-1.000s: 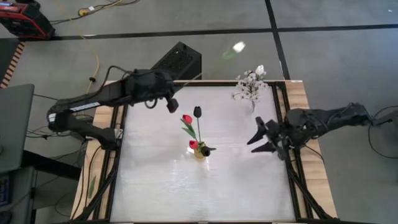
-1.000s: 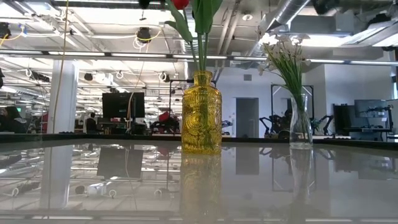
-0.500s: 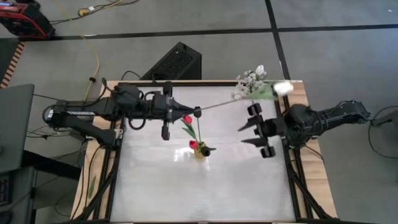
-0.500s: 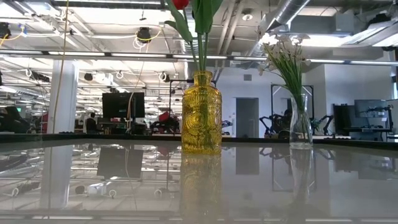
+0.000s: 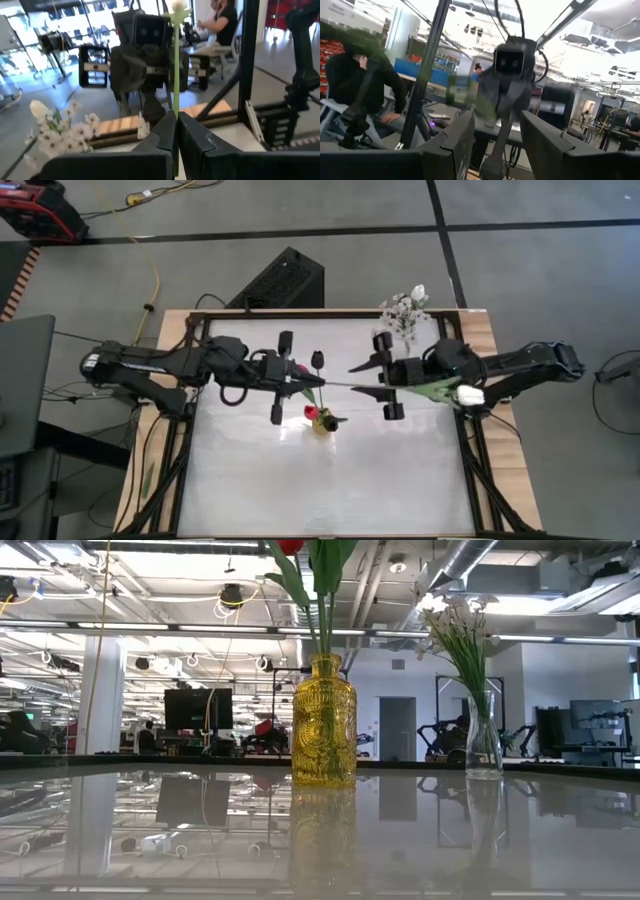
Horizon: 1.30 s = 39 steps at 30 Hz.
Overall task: Sort flowers into vase by color
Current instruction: Put the white tulip into the transparent vase
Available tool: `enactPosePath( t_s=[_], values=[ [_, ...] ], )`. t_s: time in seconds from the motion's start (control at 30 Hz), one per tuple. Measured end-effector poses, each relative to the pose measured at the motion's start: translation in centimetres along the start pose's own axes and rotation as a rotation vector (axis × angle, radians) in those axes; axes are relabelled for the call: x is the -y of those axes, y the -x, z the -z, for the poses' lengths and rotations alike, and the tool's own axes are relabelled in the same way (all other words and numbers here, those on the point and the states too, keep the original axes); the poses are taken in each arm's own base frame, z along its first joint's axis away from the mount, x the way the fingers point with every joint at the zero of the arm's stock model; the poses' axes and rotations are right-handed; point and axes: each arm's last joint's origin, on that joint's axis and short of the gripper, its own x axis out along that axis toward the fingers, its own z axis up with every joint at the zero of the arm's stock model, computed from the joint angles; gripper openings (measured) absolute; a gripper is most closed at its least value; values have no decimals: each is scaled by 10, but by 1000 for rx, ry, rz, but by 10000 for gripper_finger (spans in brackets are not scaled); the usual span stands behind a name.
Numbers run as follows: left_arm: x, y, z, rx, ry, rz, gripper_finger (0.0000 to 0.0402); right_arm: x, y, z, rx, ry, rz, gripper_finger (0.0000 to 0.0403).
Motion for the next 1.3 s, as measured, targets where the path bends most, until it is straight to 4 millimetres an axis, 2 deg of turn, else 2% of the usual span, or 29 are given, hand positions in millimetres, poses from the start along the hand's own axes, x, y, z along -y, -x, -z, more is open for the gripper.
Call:
enactPosePath(
  t_s=[0.27, 0.4, 0.53, 0.77, 0.87, 1.0, 1.1, 1.3],
  values=[
    [1, -4, 4, -31, -28, -22, 0, 0, 1, -3, 15, 6, -20, 185],
    [0, -4, 6, -48, -34, -36, 0, 0, 1, -4, 19, 9, -21, 170],
    [0, -4, 8, -71, -36, -48, 0, 0, 1, -3, 16, 15, -21, 136],
    [0, -4, 8, -73, -34, -51, 0, 0, 1, -2, 5, 15, -25, 34],
    [0, -4, 8, -77, -35, -49, 2, -1, 2, 0, -22, -1, -31, 25],
    [0, -3, 13, -132, -55, -50, 28, 3, 8, 3, -145, -82, -21, 25],
    [-1, 0, 16, -171, -57, -94, 64, 9, 17, -5, -272, -119, -19, 25],
    [-2, 0, 14, -158, -48, -115, 139, 25, 43, -21, -687, -252, -2, 27]
  ],
)
